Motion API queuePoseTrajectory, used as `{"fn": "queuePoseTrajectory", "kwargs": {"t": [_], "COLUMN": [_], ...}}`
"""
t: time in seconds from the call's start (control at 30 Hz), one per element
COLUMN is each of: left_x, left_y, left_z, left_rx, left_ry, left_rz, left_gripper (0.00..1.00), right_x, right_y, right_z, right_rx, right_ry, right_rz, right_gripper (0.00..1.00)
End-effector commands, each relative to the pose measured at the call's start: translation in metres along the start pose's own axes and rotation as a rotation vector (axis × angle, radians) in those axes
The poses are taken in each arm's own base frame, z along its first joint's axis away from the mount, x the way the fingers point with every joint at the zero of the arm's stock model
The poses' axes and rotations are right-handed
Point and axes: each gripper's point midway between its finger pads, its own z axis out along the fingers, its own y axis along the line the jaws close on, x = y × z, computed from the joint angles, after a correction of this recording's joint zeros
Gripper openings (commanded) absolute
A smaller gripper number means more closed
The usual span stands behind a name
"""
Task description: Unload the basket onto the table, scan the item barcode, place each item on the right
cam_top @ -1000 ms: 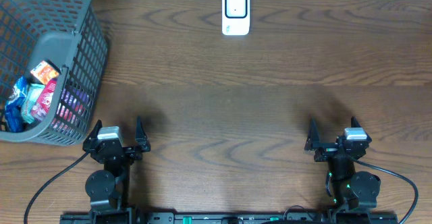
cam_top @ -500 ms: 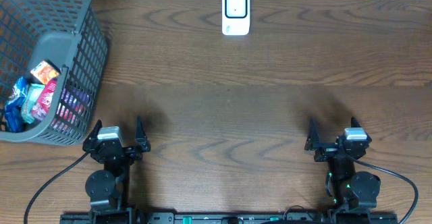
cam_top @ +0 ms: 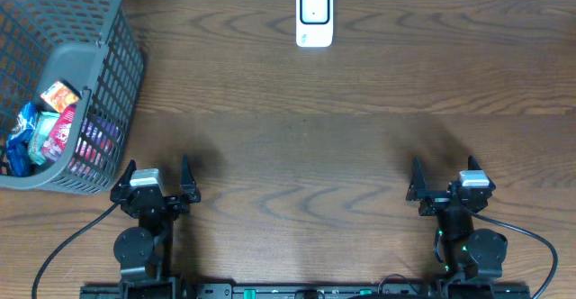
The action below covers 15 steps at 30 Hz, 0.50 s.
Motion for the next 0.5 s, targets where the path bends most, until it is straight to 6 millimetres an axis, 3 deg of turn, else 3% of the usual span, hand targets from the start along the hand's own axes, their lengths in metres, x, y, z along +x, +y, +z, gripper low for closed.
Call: {"fn": "queuePoseTrajectory", "kwargs": {"t": [0.0, 0.3, 0.37, 0.47], "left_x": [0.014, 0.014, 0.008, 0.007], "left_y": [-0.004, -0.004, -0.018, -0.059], "left_z": [0.0, 0.0, 0.0, -0.01], "left_rx": [0.022, 0.022, 0.101, 0.348], "left_ry": [0.046, 0.046, 0.024, 0.062], "left_rz": [-0.005, -0.006, -0.07, -0.233], "left_gripper": [0.98, 0.98, 0.98, 0.98], "right_x": [0.001, 0.001, 0.001, 0.001], "right_y": [0.0, 0.0, 0.0, 0.0], "right_z": [0.0, 0.0, 0.0, 0.0], "right_rx": [0.002, 0.002, 0.002, 0.002], "right_ry": [0.001, 0.001, 0.001, 0.001], "right_rz": [-0.007, -0.007, -0.007, -0.007], "right_gripper": [0.99, 0.99, 0.99, 0.99]}}
